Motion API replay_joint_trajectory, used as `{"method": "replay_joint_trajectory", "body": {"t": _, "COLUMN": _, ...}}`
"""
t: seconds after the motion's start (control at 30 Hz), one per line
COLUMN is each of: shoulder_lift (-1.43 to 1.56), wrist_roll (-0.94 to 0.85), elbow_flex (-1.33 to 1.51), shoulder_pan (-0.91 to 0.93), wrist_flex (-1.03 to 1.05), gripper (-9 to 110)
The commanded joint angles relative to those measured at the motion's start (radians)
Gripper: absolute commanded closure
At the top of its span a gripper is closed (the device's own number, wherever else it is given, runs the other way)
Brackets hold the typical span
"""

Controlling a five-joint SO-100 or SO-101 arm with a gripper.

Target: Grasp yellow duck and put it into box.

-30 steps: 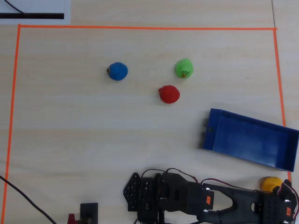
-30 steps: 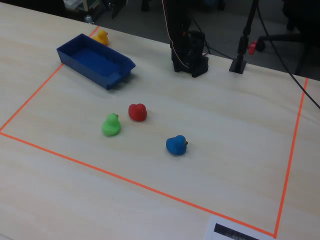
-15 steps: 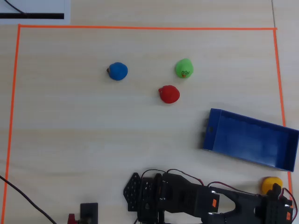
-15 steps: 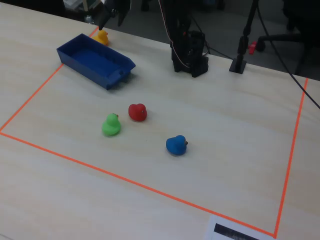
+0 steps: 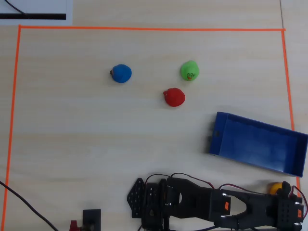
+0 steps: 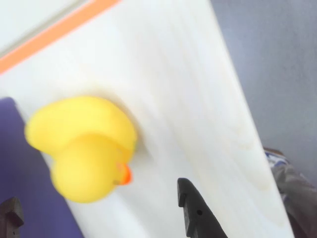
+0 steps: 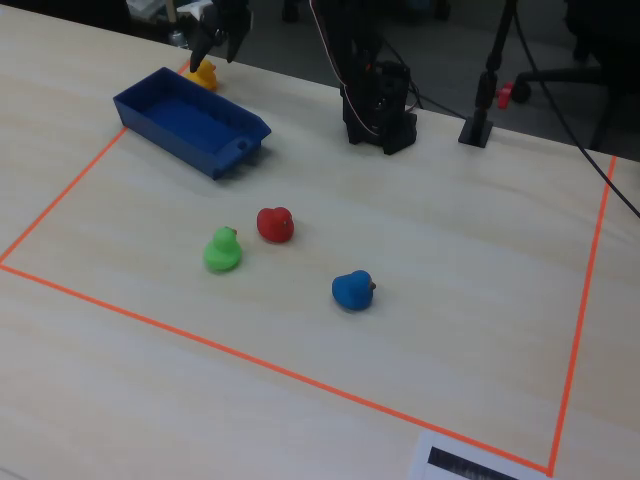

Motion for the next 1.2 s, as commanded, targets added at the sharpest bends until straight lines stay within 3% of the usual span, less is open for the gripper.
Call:
{"method": "replay_joint_trajectory", "body": {"t": 0.0, "shoulder_lift": -0.026, "wrist_roll": 0.015, "elbow_flex": -0.127, "shoulder_pan": -0.025, "wrist_flex": 0.003, "gripper": 61}}
{"method": "replay_joint_trajectory", "body": {"t": 0.8, "shoulder_lift": -0.345, "wrist_roll": 0.031, "elbow_flex": -0.489, "shoulder_pan": -0.06, "wrist_flex": 0.149, "gripper": 64}}
{"method": "replay_joint_trajectory", "body": {"t": 1.03, "shoulder_lift": -0.417, "wrist_roll": -0.002, "elbow_flex": -0.604, "shoulder_pan": -0.086, "wrist_flex": 0.204, "gripper": 77}}
{"method": "replay_joint_trajectory", "body": {"t": 1.17, "shoulder_lift": -0.425, "wrist_roll": -0.018, "elbow_flex": -0.614, "shoulder_pan": -0.098, "wrist_flex": 0.209, "gripper": 95}}
